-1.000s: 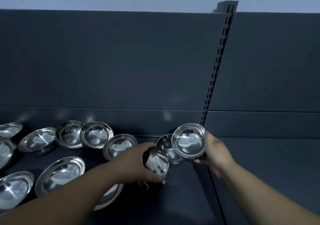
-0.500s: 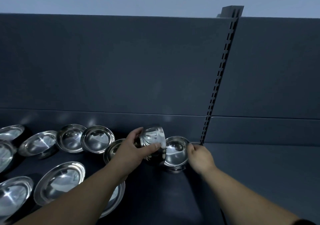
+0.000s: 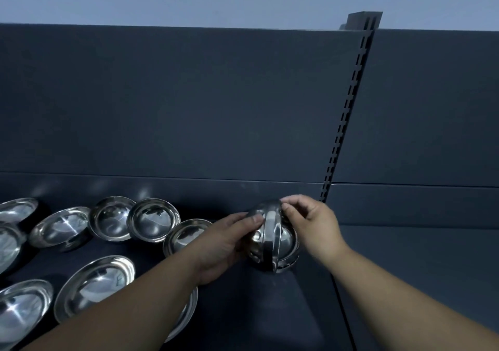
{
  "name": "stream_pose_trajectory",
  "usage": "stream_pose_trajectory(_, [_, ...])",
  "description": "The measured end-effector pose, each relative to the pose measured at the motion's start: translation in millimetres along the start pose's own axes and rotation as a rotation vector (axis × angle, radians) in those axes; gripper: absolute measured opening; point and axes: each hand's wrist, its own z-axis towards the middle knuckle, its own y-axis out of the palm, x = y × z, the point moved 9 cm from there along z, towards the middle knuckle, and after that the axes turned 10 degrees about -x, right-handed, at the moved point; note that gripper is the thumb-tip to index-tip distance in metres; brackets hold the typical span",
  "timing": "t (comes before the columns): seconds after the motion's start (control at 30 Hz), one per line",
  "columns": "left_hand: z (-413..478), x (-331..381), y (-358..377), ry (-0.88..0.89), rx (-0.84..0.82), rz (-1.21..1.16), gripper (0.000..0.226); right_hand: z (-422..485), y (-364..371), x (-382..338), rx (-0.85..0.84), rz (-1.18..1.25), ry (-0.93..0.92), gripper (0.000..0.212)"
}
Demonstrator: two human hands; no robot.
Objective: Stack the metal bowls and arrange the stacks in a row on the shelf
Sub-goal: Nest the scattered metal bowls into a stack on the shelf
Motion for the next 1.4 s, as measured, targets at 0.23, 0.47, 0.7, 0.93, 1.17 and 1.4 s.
stream_pose_trajectory(0.23, [-13,-5,-6,-0.018,0.041,-0.034,0.052,1,21,2,-0.126,-0.046,0.03,0.014])
stream_pose_trajectory(0.47, [-55,20,-106,-0.051,0.679,0.92,0.042,3,15,11,-0.03,-0.301,0.144,0.012])
stream_pose_trajectory(0.7, [-73,-12,-166,-0.42,0.64,1.236,0.041,-3,1,22,0.012,-0.415,0.257,0.014])
stream_pose_trajectory(0.93, [-70,-10,-170,-0.392,0.667,1.143,0.032,-13,-18,30,0.058,-0.385,0.331,0.012])
stream_pose_trajectory(1.17, [-63,-4,-160,-0.353,0.707,1.077,0.047,-20,-29,40,0.098,-0.342,0.399,0.013])
stream_pose_trajectory(1.4, [-50,26,-121,-0.087,0.761,0.886,0.032,-18,-21,50,0.073,-0.261,0.434,0.012])
